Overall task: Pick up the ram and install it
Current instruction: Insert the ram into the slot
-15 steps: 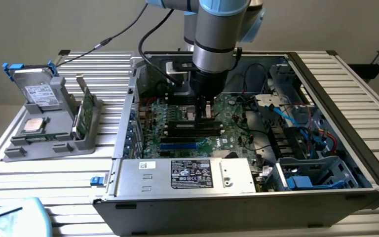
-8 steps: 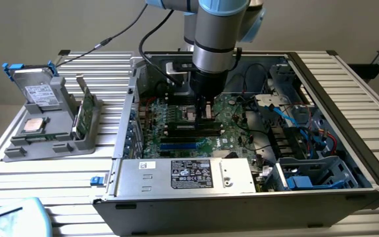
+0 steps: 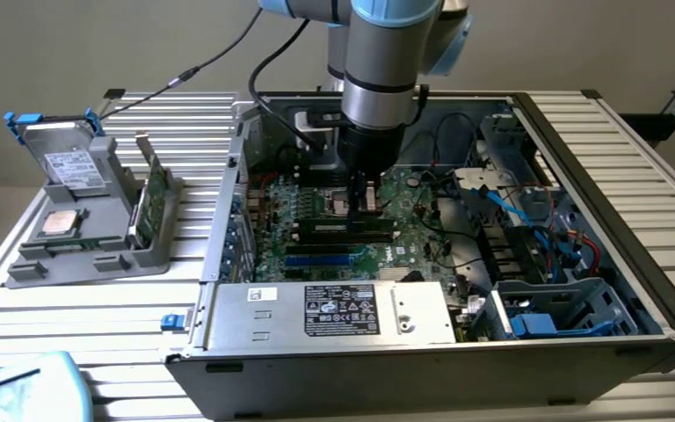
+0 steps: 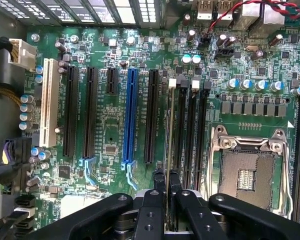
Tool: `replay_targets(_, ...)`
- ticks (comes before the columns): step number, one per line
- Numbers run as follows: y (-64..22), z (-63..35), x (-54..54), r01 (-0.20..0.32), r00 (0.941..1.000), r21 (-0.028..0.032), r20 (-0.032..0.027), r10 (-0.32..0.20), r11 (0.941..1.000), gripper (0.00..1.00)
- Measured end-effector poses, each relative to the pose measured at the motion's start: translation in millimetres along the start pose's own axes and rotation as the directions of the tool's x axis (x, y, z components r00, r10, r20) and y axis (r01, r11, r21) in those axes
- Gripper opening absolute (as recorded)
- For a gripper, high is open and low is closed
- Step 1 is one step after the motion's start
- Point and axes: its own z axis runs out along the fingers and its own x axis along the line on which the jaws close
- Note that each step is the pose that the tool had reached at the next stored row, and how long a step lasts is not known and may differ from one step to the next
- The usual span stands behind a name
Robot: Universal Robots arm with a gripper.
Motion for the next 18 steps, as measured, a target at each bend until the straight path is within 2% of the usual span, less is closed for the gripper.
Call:
replay_targets(3,0.5,0.5,-2.2,-0.001,1.0000,0.0010,-0.0060,0.001,1.0000,0.14)
replay_targets(8,3.3,0.7,-5.0,-0.002,0.9999,0.0182,-0.0136,0.002,0.9998,0.14)
replay_targets(13,3.7,0.7,-5.6,0.000,0.9997,0.0195,-0.0257,0.001,0.9998,0.14)
replay_targets(18,3.7,1.1,-6.6,0.001,0.9995,0.0206,-0.0314,0.000,0.9998,0.14)
